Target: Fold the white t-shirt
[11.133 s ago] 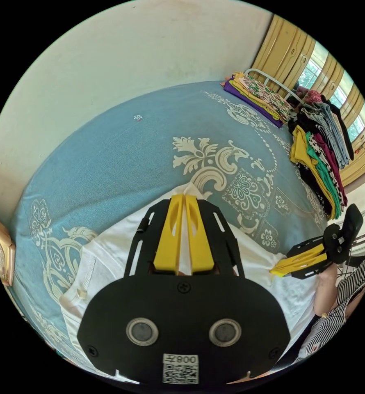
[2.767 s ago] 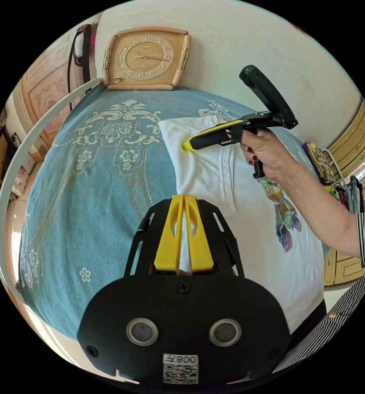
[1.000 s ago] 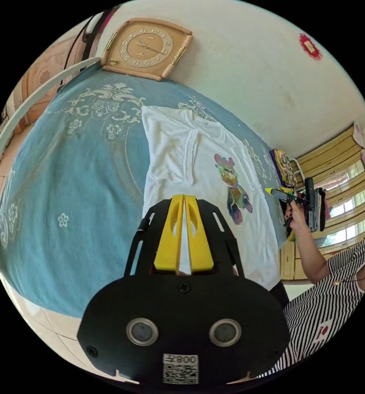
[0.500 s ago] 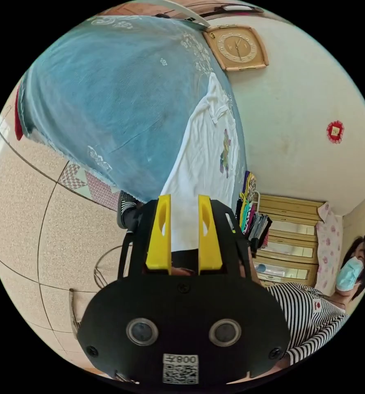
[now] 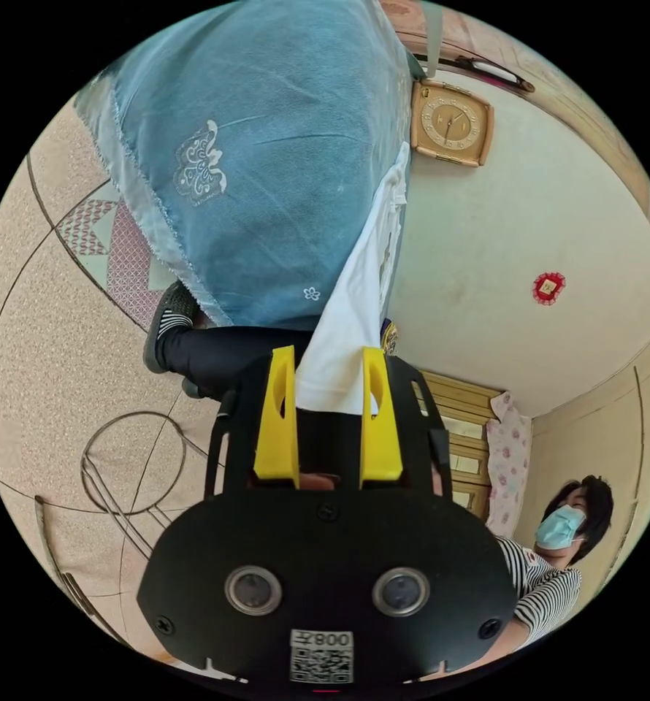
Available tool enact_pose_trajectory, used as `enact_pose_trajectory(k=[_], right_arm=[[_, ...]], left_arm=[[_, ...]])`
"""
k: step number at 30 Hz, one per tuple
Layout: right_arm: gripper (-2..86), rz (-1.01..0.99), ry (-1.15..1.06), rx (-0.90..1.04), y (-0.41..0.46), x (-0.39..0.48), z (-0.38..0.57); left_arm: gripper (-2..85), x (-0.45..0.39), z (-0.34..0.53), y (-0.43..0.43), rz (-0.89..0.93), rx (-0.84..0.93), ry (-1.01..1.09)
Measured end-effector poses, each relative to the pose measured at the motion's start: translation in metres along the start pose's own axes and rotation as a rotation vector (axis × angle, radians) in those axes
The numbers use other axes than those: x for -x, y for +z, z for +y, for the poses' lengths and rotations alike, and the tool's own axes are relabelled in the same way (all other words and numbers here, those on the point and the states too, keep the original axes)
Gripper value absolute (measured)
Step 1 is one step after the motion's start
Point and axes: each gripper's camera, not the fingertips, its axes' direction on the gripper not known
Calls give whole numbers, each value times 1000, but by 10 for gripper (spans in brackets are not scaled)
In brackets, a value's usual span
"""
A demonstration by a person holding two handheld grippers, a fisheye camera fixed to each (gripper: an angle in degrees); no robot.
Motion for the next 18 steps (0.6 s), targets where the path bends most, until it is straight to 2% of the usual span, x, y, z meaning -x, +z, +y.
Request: enact_pose_trajectory(k=[11,18], right_arm=[[106,-130,42,-86,-36,-33,-31],[112,-170,46,-110,-54,-61,-47]], left_arm=[[83,-8,30,-21,118,1,27],[47,-14,50,-17,124,7,38]])
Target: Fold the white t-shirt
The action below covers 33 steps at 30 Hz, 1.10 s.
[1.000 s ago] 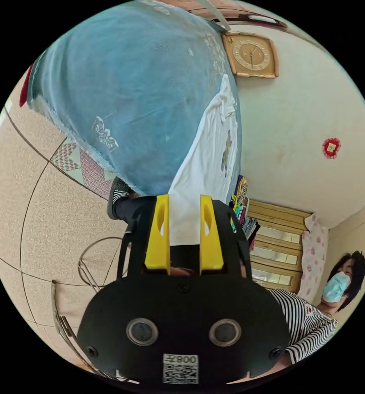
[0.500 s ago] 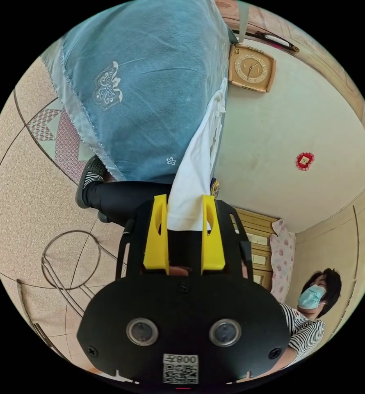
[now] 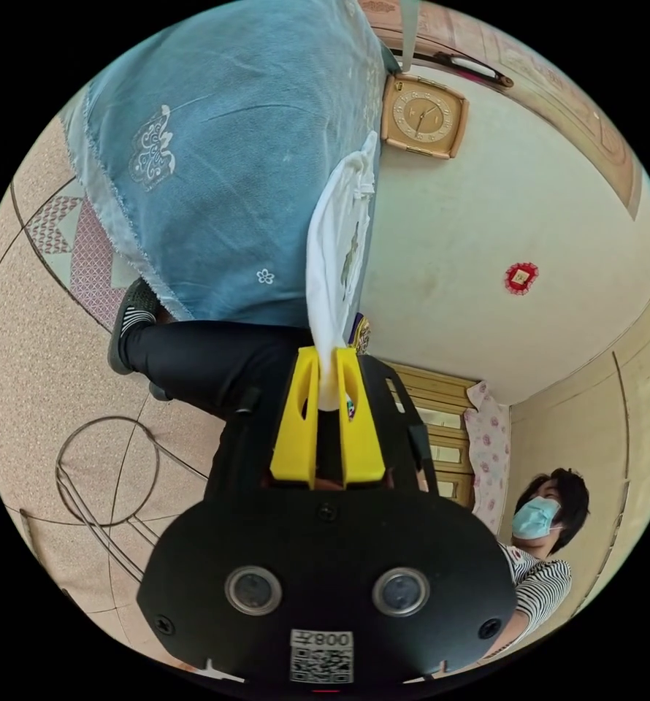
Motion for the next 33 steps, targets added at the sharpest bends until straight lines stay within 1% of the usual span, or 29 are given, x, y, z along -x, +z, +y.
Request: enact_pose_trajectory(k=[7,15,17,20,24,28,33], right_arm=[[115,-73,-27,9,-4,-25,-6],[111,-243,-57,-40,0,-62,9],[103,-272,-61,-25,4,-70,14],[76,-249,-67,27,12,-80,22],[30,-248,-100,-9,9,-87,39],[18,-244,-146,1,7,-82,55],[11,-222,-272,1,1,-55,88]], left_arm=[[33,-5,25,9,-4,-6,12],[31,-1,59,28,-22,-10,1],[30,1,71,37,-24,-15,-2],[29,4,87,47,-28,-19,-1],[28,4,107,59,-28,-30,9],[26,1,132,72,-14,-41,39],[24,-16,165,82,18,-52,119]])
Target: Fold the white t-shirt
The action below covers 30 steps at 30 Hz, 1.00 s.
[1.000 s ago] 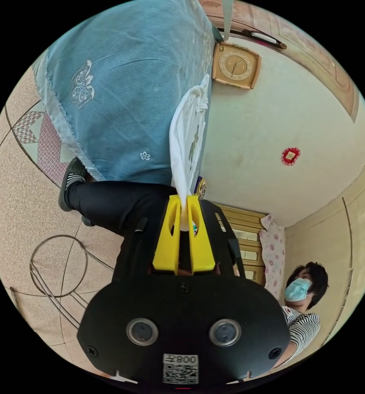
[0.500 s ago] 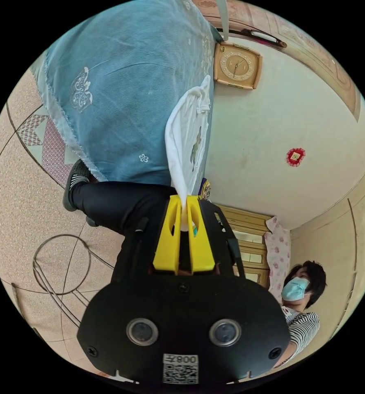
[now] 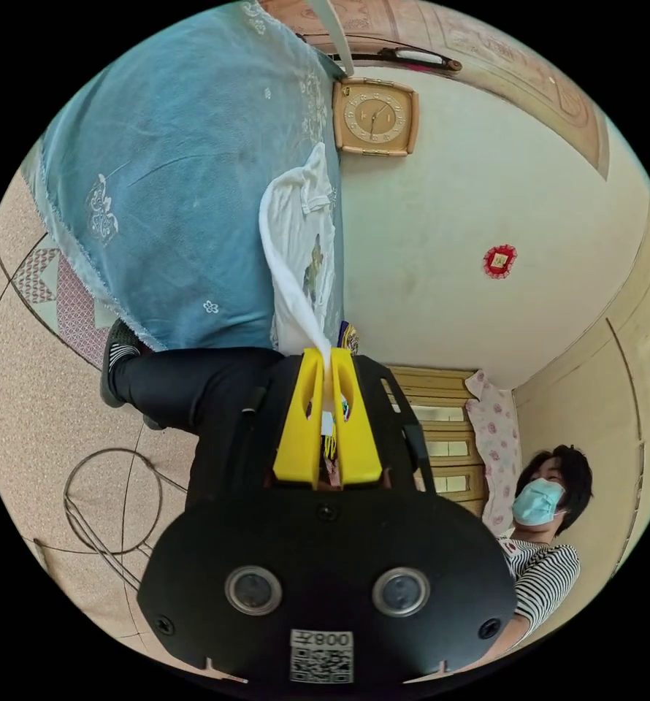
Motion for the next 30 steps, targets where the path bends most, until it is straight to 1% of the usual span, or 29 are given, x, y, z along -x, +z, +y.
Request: enact_pose_trajectory(k=[6,12,17,22,27,30], right_arm=[[10,-13,-159,35,21,48,30],[8,-40,-271,45,34,78,73],[8,-84,-324,34,31,90,120],[8,-47,-362,59,32,99,175],[8,-124,-397,26,24,99,234],[8,-92,-416,39,25,103,263]], left_arm=[[22,-34,42,7,54,-1,121],[21,-59,89,11,115,-1,215],[20,-72,142,10,163,12,278],[20,-80,191,12,142,59,324],[19,-86,236,8,208,65,377],[18,-93,260,9,196,85,407]])
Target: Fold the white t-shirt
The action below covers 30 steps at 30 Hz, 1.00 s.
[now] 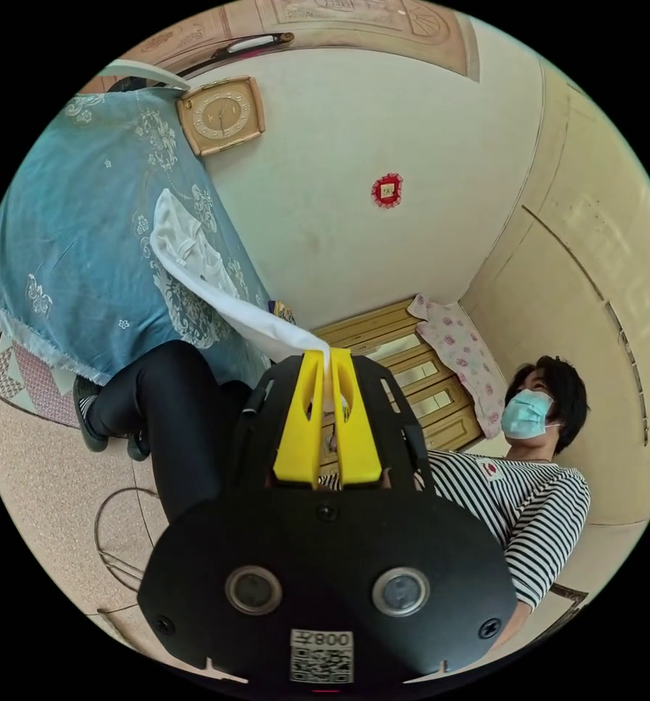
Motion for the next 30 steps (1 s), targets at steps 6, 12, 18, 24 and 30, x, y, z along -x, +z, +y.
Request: enact_pose_trajectory(k=[6,12,18,24,30], right_arm=[[8,-68,-62,-33,2,28,45],[7,-64,-126,-4,11,63,71],[7,-80,-155,-14,15,84,86],[7,-85,-107,-37,25,79,88],[7,-55,-64,-45,46,78,59]], left_arm=[[17,-24,32,4,74,-17,65],[18,-51,47,9,80,3,142],[17,-61,52,14,101,18,175],[16,-44,39,23,113,11,126],[16,-25,-10,36,101,13,89]])
